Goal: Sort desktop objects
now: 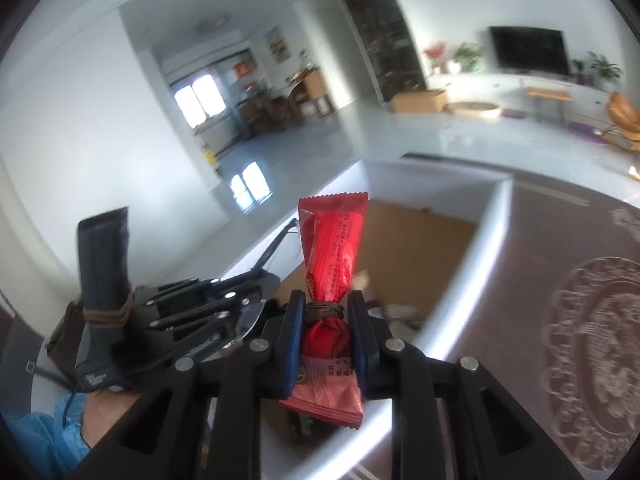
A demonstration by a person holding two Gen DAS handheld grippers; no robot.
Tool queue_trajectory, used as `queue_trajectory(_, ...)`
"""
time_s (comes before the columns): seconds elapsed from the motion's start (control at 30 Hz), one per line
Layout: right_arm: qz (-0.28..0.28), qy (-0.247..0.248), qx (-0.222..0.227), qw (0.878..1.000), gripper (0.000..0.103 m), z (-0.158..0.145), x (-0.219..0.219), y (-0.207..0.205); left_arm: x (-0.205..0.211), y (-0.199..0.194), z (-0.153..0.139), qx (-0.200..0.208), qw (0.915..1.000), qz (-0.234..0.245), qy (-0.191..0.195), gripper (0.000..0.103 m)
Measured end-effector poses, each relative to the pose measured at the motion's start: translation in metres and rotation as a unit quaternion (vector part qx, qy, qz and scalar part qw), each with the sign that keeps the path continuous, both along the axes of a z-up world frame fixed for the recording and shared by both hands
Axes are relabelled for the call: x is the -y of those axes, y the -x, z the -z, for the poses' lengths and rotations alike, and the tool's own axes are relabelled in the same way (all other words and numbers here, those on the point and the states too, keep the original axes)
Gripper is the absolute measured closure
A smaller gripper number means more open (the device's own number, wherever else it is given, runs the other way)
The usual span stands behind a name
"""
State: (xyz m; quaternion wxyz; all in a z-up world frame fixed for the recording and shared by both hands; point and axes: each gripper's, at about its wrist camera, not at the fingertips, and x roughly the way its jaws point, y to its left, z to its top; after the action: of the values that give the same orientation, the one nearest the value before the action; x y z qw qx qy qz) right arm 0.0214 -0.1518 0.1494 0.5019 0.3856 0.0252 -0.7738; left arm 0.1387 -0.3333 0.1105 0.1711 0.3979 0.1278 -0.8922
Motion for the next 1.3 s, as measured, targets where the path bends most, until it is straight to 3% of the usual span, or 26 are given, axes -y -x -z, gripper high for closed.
queue_trajectory(0.03, -0.011, -0.010, 0.017, 1.000, 0.074, 0.014, 0.012, 0.001, 0.011, -0.002, 0.009, 0.016, 0.9996, -0.017, -0.012, 0.083)
queue_trajectory(0.07, -0.018, -0.018, 0.035, 0.999, 0.060, 0.024, 0.018, 0.002, 0.020, -0.006, 0.016, 0.022, 0.9989, -0.030, -0.027, 0.070)
queue_trajectory(0.1, -0.020, -0.025, 0.056, 0.998, 0.054, 0.036, 0.023, 0.004, 0.025, -0.009, 0.020, 0.019, 0.9982, -0.040, -0.042, 0.054)
queue_trajectory(0.17, -0.010, -0.016, 0.063, 0.998, 0.047, 0.044, 0.018, 0.005, 0.030, -0.020, 0.021, 0.000, 0.9968, -0.060, -0.053, 0.028)
queue_trajectory(0.2, -0.007, -0.011, 0.058, 0.998, 0.045, 0.042, 0.012, 0.005, 0.030, -0.024, 0.018, -0.011, 0.9964, -0.071, -0.046, 0.024)
queue_trajectory(0.33, 0.047, 0.015, 0.010, 0.999, 0.023, 0.019, -0.043, 0.014, 0.003, -0.022, 0.003, -0.043, 0.9967, -0.067, -0.013, 0.024)
queue_trajectory(0.47, 0.146, 0.005, -0.033, 0.989, 0.010, 0.007, -0.114, 0.035, -0.052, 0.001, -0.021, -0.076, 0.9970, 0.001, 0.012, 0.024)
queue_trajectory(0.57, 0.244, -0.051, -0.044, 0.967, 0.009, 0.024, -0.173, 0.067, -0.118, 0.023, -0.037, -0.093, 0.9909, 0.096, 0.011, 0.021)
queue_trajectory(0.67, 0.331, -0.101, -0.021, 0.938, 0.009, 0.058, -0.242, 0.085, -0.199, 0.042, -0.033, -0.090, 0.9756, 0.200, 0.001, 0.004)
queue_trajectory(0.7, 0.354, -0.115, -0.015, 0.928, 0.009, 0.069, -0.264, 0.088, -0.220, 0.048, -0.027, -0.085, 0.9713, 0.222, -0.003, 0.004)
queue_trajectory(0.73, 0.379, -0.133, -0.009, 0.916, 0.009, 0.080, -0.287, 0.091, -0.240, 0.056, -0.020, -0.075, 0.9675, 0.242, -0.008, 0.004)
queue_trajectory(0.8, 0.402, -0.146, 0.002, 0.904, 0.009, 0.094, -0.317, 0.090, -0.276, 0.075, 0.002, -0.045, 0.9628, 0.266, -0.010, 0.004)
queue_trajectory(0.9, 0.420, -0.143, 0.015, 0.896, 0.009, 0.104, -0.346, 0.088, -0.298, 0.104, 0.031, -0.017, 0.9658, 0.259, -0.004, 0.004)
queue_trajectory(1.0, 0.416, -0.141, 0.008, 0.899, 0.009, 0.095, -0.350, 0.080, -0.295, 0.108, 0.029, -0.016, 0.9704, 0.241, 0.006, 0.004)
queue_trajectory(1.1, 0.389, -0.134, -0.013, 0.912, 0.009, 0.070, -0.326, 0.069, -0.275, 0.084, 0.002, -0.034, 0.9781, 0.202, 0.040, 0.004)
queue_trajectory(1.2, 0.340, -0.124, -0.029, 0.932, 0.009, 0.044, -0.281, 0.063, -0.232, 0.063, -0.033, -0.050, 0.9884, 0.123, 0.073, 0.004)
queue_trajectory(1.3, 0.273, -0.117, -0.041, 0.954, 0.009, 0.019, -0.222, 0.050, -0.185, 0.040, -0.055, -0.050, 0.9926, 0.026, 0.108, 0.004)
